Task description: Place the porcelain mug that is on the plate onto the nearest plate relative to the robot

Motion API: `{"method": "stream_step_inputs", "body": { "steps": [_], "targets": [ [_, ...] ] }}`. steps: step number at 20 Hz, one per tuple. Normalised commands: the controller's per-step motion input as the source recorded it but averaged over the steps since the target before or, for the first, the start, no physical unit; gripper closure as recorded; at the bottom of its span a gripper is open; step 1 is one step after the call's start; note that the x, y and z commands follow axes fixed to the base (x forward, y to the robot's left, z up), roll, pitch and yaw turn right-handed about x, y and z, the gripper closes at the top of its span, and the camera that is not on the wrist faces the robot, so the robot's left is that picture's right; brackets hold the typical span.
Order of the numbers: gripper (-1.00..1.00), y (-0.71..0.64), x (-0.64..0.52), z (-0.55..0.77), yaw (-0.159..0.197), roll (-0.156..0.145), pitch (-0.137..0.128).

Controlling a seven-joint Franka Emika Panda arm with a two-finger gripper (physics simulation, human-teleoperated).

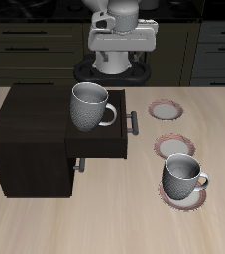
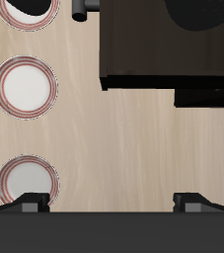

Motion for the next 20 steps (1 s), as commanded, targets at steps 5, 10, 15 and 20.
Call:
{"method": "stream_step_inputs", "body": {
  "steps": [5, 10, 15, 20],
  "targets": [
    [-1.00, 0.45, 0.04, 0.00, -0.027, 0.056, 0.000],
    [-1.00, 0.41, 0.01, 0.06, 0.000, 0.035, -0.012],
    [-1.00, 0.45, 0.05, 0.08, -0.023, 0.034, -0.014],
    [-1.00, 0.24, 0.14, 0.04, -0.034, 0.002, 0.002]
  ]
}}
